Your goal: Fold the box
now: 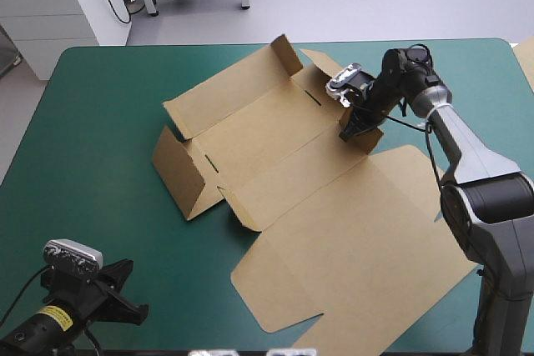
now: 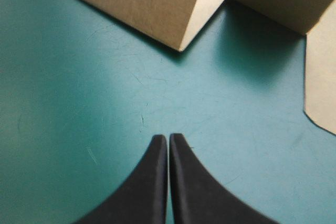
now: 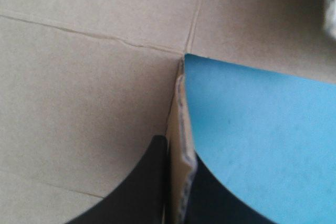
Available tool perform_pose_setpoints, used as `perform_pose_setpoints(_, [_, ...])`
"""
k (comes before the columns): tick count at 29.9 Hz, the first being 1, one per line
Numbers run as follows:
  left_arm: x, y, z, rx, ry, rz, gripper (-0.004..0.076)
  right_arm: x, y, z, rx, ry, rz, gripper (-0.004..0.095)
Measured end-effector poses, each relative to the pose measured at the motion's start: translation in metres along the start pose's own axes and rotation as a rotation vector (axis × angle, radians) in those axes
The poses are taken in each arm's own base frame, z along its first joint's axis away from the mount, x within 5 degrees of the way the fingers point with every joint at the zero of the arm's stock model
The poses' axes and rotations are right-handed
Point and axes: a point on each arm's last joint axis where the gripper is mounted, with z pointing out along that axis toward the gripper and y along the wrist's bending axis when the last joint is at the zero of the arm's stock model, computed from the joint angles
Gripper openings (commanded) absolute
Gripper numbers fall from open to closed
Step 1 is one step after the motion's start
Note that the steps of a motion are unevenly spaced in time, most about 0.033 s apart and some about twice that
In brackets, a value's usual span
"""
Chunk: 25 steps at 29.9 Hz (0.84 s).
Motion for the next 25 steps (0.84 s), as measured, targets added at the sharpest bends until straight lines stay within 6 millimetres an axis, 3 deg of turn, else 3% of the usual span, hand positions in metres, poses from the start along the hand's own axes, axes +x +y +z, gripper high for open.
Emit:
perform_pose_setpoints(7, [0.000, 0.000, 0.000, -0.001, -0.001, 0.001, -0.0008, -0.048, 0.033, 0.002, 0.009, -0.114, -0.238, -0.0016])
perform_pose_setpoints(12, [0.000, 0.000, 0.000, -0.001, -0.001, 0.001, -0.0008, -0.078, 0.075, 0.003, 0.004, -0.174, -0.409, -0.0016])
perform_pose_setpoints(20, [0.000, 0.000, 0.000, -0.001, -0.002, 0.001, -0.0008, -0.100, 0.138, 0.015, -0.053, -0.193, -0.598, -0.0016])
perform_pose_setpoints(25, [0.000, 0.000, 0.000, -0.001, -0.002, 0.001, -0.0008, -0.106, 0.163, 0.021, -0.075, -0.196, -0.667, -0.0015])
